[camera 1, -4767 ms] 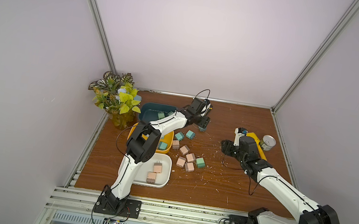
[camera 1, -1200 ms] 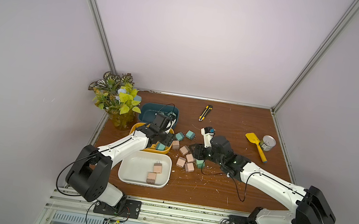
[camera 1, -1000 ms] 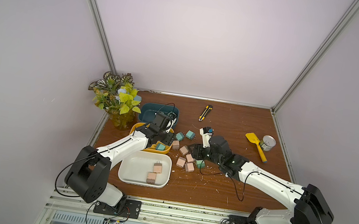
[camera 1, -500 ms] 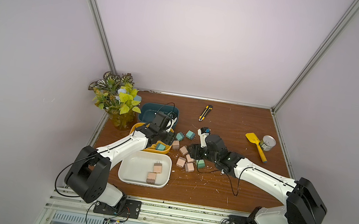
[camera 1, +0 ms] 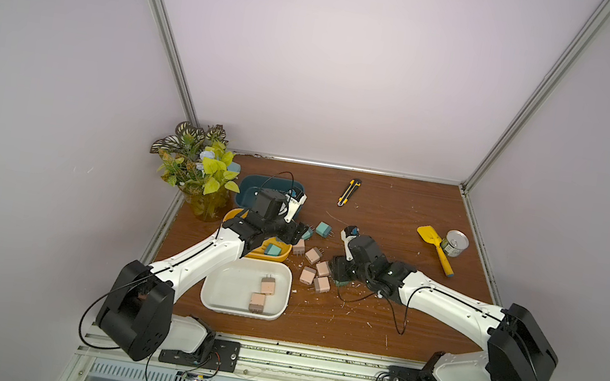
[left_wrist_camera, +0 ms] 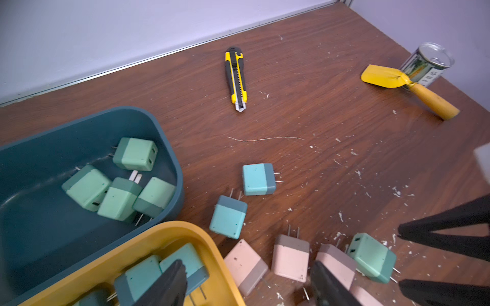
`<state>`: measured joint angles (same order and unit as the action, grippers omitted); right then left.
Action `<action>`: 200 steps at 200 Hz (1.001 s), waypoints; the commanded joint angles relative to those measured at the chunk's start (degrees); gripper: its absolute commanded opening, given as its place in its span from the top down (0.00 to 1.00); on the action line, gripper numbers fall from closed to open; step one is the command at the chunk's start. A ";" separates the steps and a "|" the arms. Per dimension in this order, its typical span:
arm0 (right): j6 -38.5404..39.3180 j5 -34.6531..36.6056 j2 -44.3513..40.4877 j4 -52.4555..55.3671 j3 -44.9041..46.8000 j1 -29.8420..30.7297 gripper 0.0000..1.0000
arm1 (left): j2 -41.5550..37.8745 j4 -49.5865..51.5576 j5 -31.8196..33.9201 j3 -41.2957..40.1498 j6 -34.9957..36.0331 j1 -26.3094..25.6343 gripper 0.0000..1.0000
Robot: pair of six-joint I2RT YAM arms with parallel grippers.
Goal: Place the plugs by color into the storage box
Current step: Place the plug in the storage box, then pick up the plug from the center of the board.
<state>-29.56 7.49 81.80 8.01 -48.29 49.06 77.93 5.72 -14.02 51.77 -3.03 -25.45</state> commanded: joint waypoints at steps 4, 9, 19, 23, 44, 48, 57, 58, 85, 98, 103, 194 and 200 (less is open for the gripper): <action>-1.18 1.08 -0.71 -0.46 2.09 0.16 0.37 | 1.02 -1.20 -4.32 -0.04 -0.77 0.38 0.25; -1.56 1.07 -0.92 -0.98 2.77 0.14 0.37 | 1.31 -0.94 -4.43 0.17 -0.84 0.41 0.25; -2.05 0.51 -1.36 -2.41 4.22 0.11 0.35 | 1.97 -0.71 -4.94 0.55 -1.22 0.33 0.25; -2.15 0.07 -1.42 -2.97 4.63 0.14 0.35 | 2.23 -0.61 -5.19 0.70 -1.33 0.40 0.25; -2.75 -1.24 -0.38 -4.44 5.99 0.22 0.33 | 3.31 -0.20 -5.96 1.39 -1.71 0.39 0.26; -2.85 -1.44 0.00 -4.64 6.07 0.15 0.32 | 3.44 -0.10 -5.94 1.49 -1.87 0.43 0.26; -2.96 -1.83 1.08 -4.80 6.14 0.21 0.32 | 3.71 0.00 -5.89 1.56 -2.15 0.37 0.26; -2.96 -1.89 1.25 -4.78 6.12 0.19 0.32 | 3.76 -0.05 -5.91 1.57 -2.20 0.43 0.26; -3.20 -1.43 3.82 -5.09 6.19 0.57 0.33 | 4.65 -0.28 -6.28 1.57 -2.24 0.40 0.26; -3.06 -0.39 4.57 -5.02 6.29 0.58 0.33 | 5.00 0.41 -6.21 1.96 -2.02 0.36 0.26; -2.90 0.11 4.87 -4.86 6.25 0.51 0.34 | 4.97 0.66 -6.13 2.04 -1.93 0.39 0.26; -2.36 2.09 2.20 -2.22 6.54 0.70 0.52 | 5.62 1.31 -6.54 2.30 -2.22 0.40 0.29; -2.28 2.18 1.82 -2.30 6.63 0.71 0.53 | 5.74 1.32 -6.70 2.29 -2.23 0.39 0.29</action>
<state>-31.79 8.80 86.89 5.85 -41.74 49.43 82.70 6.22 -19.38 52.27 -4.78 -25.45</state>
